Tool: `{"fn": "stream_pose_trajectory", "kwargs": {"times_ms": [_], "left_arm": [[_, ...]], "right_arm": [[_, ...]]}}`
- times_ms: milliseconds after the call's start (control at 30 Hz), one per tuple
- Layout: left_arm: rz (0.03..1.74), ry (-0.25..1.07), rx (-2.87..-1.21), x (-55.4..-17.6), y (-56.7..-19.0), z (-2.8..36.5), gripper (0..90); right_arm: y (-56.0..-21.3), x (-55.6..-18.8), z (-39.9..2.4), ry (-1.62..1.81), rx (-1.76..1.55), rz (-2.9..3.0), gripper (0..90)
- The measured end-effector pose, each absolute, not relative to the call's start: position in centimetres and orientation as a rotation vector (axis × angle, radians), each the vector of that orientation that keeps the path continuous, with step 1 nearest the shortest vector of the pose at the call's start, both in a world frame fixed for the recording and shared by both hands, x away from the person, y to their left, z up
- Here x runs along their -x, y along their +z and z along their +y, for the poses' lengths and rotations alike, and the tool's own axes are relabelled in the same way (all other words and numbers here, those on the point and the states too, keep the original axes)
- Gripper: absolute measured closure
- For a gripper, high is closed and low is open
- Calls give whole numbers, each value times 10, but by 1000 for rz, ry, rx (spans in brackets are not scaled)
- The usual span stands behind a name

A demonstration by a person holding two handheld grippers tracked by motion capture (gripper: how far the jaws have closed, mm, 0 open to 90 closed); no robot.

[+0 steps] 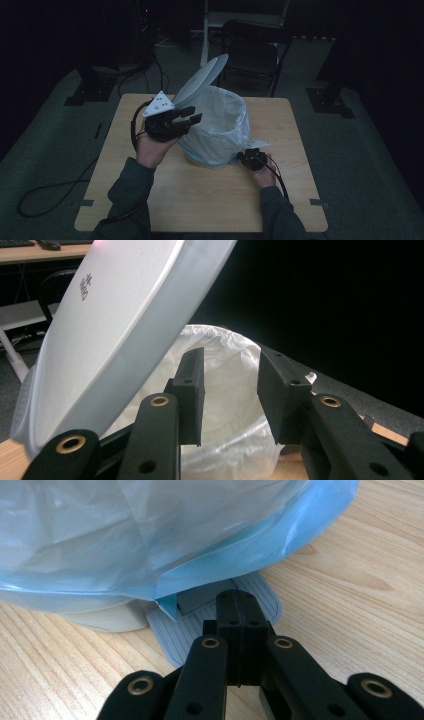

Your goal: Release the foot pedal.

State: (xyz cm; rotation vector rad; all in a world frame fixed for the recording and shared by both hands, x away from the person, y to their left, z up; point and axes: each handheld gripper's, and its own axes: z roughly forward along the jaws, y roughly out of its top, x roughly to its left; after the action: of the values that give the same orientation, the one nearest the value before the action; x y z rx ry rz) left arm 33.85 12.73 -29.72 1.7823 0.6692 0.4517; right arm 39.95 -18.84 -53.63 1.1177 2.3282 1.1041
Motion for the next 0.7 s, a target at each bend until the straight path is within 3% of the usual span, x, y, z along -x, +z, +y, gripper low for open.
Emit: {"fn": "stream_pose_trajectory", "kwargs": {"times_ms": [700], "left_arm": [[753,463,-1745,-327,-317,167,615]], "right_arm": [[-536,-400,-189,1106,-1117,2330,900]]}}
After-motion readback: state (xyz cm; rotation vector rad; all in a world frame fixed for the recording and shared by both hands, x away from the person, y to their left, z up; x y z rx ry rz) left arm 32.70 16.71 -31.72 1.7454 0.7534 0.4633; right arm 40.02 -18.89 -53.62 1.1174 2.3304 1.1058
